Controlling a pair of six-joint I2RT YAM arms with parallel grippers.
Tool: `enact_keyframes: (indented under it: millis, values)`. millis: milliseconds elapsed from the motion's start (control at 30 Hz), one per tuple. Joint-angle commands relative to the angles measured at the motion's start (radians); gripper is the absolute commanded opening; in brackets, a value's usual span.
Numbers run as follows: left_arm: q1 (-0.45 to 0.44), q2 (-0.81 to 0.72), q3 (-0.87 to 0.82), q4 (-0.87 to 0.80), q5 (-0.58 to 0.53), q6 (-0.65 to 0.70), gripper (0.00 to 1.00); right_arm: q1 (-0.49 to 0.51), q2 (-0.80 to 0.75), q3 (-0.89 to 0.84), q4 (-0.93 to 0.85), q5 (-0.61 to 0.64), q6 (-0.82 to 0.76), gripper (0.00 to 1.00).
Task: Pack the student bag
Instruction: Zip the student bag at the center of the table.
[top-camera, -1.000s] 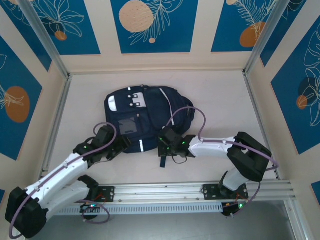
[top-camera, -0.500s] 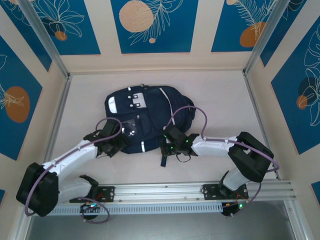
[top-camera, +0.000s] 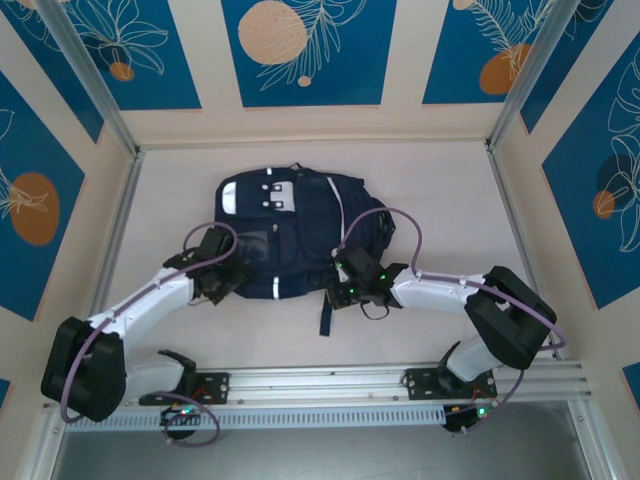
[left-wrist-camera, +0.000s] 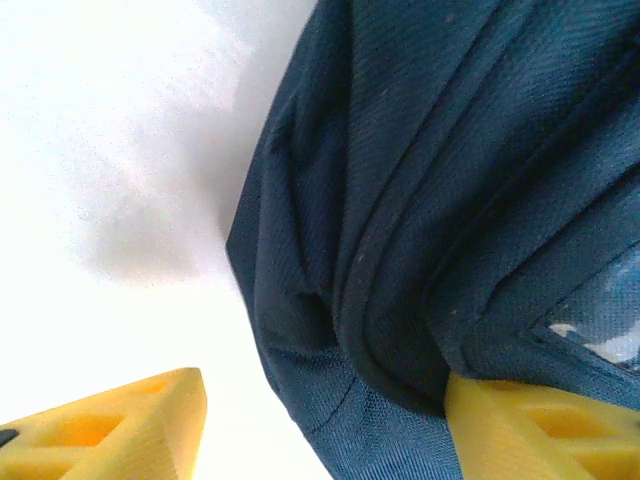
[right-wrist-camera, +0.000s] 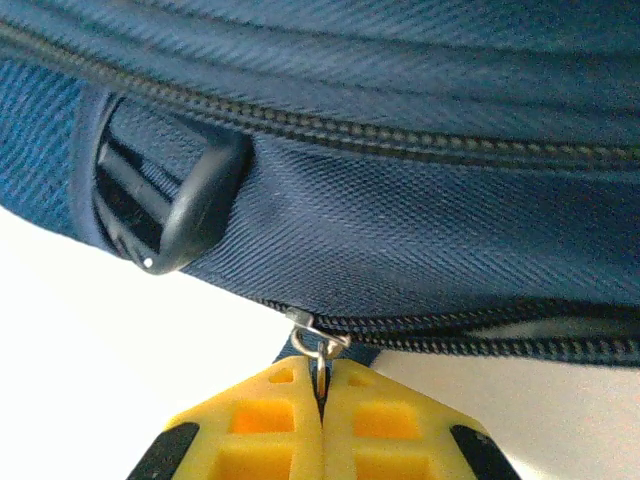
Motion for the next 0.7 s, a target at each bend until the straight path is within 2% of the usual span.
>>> enact_keyframes:
  millis: [0, 133, 267, 467, 533, 667]
  values:
    - [0.047, 0.006, 0.140, -0.079, -0.113, 0.028, 0.69, 0.052, 0.051, 0.023, 0.093, -0.117, 0.011, 0.00]
    - [0.047, -0.072, 0.232, -0.219, -0.211, 0.042, 0.74, 0.093, 0.169, 0.108, 0.126, -0.150, 0.085, 0.00]
    - [0.047, -0.163, 0.137, -0.215, -0.126, -0.042, 0.75, 0.110, 0.265, 0.181, 0.162, -0.174, 0.138, 0.00]
    - [0.037, -0.171, -0.092, 0.023, 0.071, -0.164, 0.74, 0.110, 0.327, 0.230, 0.222, -0.195, 0.213, 0.00]
    - [0.029, -0.151, -0.138, 0.121, 0.095, -0.178, 0.73, 0.110, 0.331, 0.232, 0.235, -0.203, 0.230, 0.00]
    - [0.010, -0.116, -0.140, 0.215, 0.105, -0.173, 0.73, 0.111, 0.336, 0.229, 0.240, -0.211, 0.239, 0.00]
